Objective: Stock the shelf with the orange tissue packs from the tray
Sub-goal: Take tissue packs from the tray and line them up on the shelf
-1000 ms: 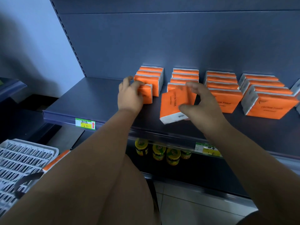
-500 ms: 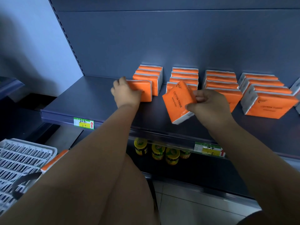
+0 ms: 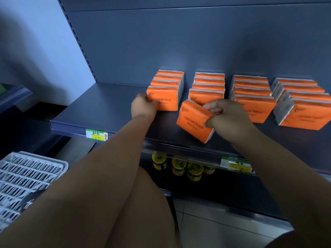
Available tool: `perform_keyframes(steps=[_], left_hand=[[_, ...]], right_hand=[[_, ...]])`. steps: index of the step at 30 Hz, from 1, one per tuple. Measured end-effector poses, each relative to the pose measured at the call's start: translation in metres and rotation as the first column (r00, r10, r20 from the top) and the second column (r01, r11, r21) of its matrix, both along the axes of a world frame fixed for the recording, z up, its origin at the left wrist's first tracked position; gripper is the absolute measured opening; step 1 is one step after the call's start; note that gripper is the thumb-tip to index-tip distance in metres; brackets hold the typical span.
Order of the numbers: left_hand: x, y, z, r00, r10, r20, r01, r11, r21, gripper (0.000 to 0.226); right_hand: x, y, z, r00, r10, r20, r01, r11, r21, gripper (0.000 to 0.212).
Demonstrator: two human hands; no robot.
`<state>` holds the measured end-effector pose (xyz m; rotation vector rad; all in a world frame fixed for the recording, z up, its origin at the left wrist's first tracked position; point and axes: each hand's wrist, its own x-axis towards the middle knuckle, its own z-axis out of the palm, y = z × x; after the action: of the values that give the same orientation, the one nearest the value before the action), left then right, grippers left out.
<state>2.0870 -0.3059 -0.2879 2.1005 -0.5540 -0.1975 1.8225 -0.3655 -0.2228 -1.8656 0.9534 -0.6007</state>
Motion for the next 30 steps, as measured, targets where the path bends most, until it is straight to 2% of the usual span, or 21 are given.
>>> perform_keyframes(steps=[6, 11, 16, 18, 20, 22, 24, 26, 27, 30], left_hand=[[0.011, 0.0, -0.005, 0.998, 0.053, -0.043, -0.053, 0.999, -0.001, 0.036], [0.008, 0.002, -0.004, 0.996, 0.066, -0.067, -0.063, 0.997, 0.038, 0.031], [0.006, 0.005, 0.002, 0.996, 0.063, -0.056, -0.059, 0.996, 0.066, 0.039], [0.001, 0.008, 0.01, 0.996, 0.028, -0.087, -0.032, 0.999, -0.04, 0.035], [-0.008, 0.011, 0.021, 0.979, -0.091, -0.184, 0.041, 0.965, -0.258, 0.04], [-0.018, 0.017, 0.029, 0.944, -0.246, -0.222, 0.15, 0.915, -0.374, 0.044], [-0.021, 0.024, 0.028, 0.9, -0.356, -0.252, 0.259, 0.901, -0.347, 0.052], [-0.018, 0.032, 0.023, 0.866, -0.396, -0.306, 0.313, 0.905, -0.287, 0.068], [-0.016, 0.035, 0.021, 0.86, -0.398, -0.319, 0.318, 0.907, -0.276, 0.068], [-0.008, 0.042, 0.02, 0.873, -0.358, -0.331, 0.245, 0.909, -0.337, 0.046]], right_hand=[[0.005, 0.0, -0.007, 0.995, 0.075, -0.061, -0.079, 0.995, -0.067, 0.051], [0.006, -0.002, -0.009, 0.993, 0.092, -0.076, -0.101, 0.987, -0.124, 0.048], [0.006, -0.004, -0.008, 0.992, 0.079, -0.097, -0.098, 0.971, -0.218, 0.045], [0.01, -0.006, -0.009, 0.993, 0.069, -0.098, -0.09, 0.969, -0.229, 0.044], [0.018, -0.006, -0.01, 0.996, 0.057, -0.075, -0.073, 0.97, -0.23, 0.043], [0.029, -0.002, -0.01, 0.999, 0.048, -0.024, -0.053, 0.972, -0.23, 0.042], [0.043, 0.004, -0.01, 0.998, 0.049, 0.035, -0.04, 0.971, -0.236, 0.041], [0.059, 0.01, -0.013, 0.995, 0.034, 0.098, -0.011, 0.974, -0.226, 0.038], [0.067, 0.013, -0.015, 0.992, 0.015, 0.122, 0.014, 0.973, -0.232, 0.038], [0.09, 0.02, -0.024, 0.975, -0.099, 0.2, 0.15, 0.954, -0.259, 0.039]])
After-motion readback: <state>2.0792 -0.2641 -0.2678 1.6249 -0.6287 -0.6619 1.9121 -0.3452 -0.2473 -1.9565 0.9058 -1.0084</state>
